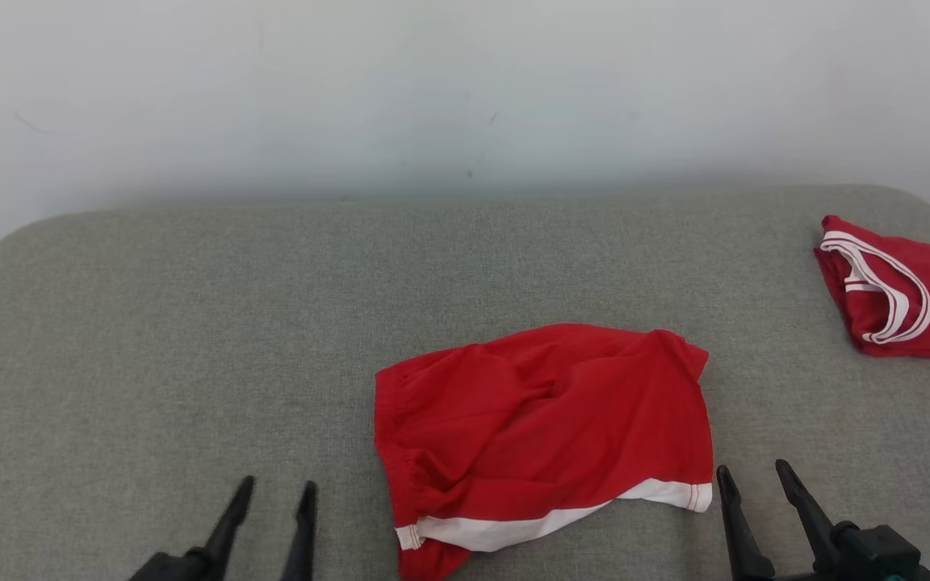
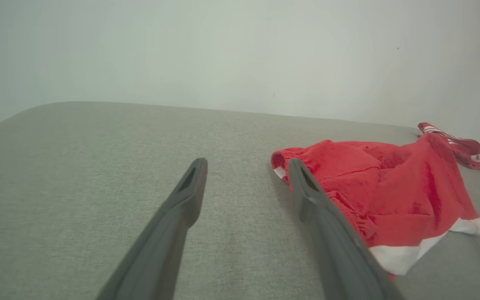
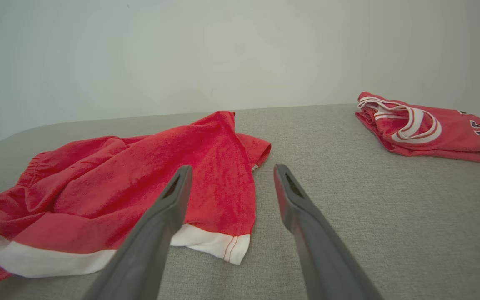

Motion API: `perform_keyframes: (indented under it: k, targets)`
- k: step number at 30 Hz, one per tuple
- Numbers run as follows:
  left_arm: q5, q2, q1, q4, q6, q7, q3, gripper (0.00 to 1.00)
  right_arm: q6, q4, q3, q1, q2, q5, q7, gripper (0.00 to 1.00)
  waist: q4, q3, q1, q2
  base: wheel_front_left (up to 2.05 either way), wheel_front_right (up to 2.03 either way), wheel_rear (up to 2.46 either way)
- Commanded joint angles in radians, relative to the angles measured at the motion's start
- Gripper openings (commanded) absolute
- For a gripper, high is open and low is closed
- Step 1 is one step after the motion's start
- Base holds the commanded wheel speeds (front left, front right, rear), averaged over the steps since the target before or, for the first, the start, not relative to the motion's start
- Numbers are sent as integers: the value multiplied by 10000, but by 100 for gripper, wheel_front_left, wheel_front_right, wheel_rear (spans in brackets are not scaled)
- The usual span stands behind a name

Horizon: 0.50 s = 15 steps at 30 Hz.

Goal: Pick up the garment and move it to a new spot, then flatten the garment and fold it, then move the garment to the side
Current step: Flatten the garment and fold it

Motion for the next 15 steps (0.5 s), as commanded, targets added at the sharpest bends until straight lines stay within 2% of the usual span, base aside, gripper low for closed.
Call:
perform_keyframes:
  k: [1, 6, 15]
  targets:
    - [-136, 120, -232, 182, 9, 0, -596, 100, -29, 337, 72, -265, -121, 0, 20, 100, 0, 251, 0, 0, 0, 0, 0]
    - [-466, 269, -736, 874, 9, -2, -2501, 100, -29, 1481, 301, -990, -173, 32, 5, 100, -52, 810, 0, 0, 0, 0, 0]
    - [-995, 292, -1759, 2141, 8, 0, -3786, 100, -29, 3408, 670, -2292, 149, 175, -18, 100, -170, 1712, 0, 0, 0, 0, 0]
